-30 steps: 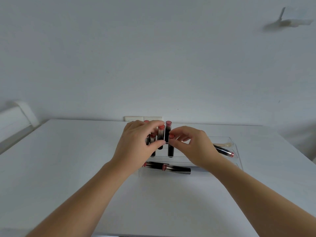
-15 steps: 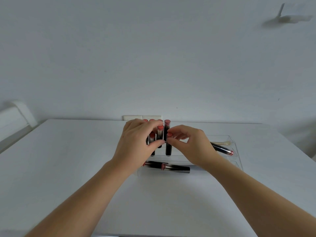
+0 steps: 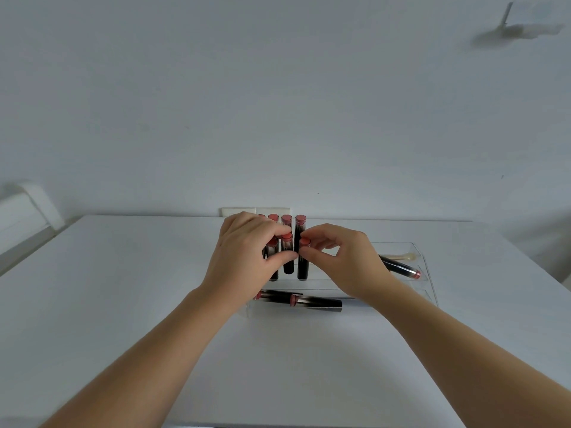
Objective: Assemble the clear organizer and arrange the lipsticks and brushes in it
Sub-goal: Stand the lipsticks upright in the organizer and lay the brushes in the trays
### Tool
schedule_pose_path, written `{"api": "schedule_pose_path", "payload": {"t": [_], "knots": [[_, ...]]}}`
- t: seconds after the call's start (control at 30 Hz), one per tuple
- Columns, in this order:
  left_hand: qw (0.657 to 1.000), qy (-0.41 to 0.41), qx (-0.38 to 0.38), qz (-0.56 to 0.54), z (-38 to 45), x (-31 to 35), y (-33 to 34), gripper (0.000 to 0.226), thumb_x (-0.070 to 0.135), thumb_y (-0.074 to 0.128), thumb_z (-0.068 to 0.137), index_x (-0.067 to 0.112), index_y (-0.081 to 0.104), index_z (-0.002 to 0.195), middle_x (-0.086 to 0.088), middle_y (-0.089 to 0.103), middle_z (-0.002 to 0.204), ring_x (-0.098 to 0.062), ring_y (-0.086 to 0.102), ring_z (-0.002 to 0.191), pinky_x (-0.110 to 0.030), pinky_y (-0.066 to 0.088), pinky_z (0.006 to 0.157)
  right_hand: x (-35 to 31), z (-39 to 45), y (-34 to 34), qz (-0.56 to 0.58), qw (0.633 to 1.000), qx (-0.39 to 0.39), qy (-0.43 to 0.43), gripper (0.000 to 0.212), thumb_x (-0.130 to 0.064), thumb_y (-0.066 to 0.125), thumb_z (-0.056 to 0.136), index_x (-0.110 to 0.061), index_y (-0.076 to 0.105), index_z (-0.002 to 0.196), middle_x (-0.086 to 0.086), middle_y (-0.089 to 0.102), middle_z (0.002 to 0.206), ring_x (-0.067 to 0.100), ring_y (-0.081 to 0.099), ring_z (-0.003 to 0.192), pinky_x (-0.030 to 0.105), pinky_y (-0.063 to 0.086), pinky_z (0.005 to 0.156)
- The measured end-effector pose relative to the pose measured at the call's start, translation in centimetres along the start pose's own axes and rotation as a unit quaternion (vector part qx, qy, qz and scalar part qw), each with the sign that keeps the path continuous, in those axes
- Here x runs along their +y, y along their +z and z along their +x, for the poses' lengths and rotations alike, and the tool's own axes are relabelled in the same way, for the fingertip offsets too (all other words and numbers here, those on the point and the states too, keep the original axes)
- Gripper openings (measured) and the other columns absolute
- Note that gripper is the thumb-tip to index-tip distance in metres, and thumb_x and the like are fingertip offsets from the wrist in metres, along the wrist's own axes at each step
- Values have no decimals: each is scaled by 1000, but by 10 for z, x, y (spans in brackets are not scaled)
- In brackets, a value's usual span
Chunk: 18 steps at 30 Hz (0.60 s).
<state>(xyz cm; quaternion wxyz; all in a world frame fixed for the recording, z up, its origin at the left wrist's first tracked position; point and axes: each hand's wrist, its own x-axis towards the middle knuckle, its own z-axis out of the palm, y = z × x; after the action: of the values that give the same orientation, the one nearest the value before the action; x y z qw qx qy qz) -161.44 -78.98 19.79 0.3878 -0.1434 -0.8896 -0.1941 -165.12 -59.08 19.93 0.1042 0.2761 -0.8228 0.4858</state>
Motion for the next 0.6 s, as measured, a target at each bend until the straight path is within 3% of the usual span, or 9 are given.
{"api": "schedule_pose_path", "payload": {"t": [0.3,0.6], "knots": [[1000,6,-24,12,0,0,0,36,39,89,70,20,77,98,8,71,92,-23,61,95,-25,29,92,-2,-2,2,2,1000,-3,4,20,-23,74,88,-43,70,91,-22,73,90,-1,67,88,16,50,81],[999,11,-32,15,-1,-1,1,37,40,89,70,21,76,99,7,67,95,-20,55,97,-27,30,94,-2,-2,1,5,1000,-1,6,19,-16,78,84,-30,73,96,-15,74,88,1,70,84,11,49,81]]}}
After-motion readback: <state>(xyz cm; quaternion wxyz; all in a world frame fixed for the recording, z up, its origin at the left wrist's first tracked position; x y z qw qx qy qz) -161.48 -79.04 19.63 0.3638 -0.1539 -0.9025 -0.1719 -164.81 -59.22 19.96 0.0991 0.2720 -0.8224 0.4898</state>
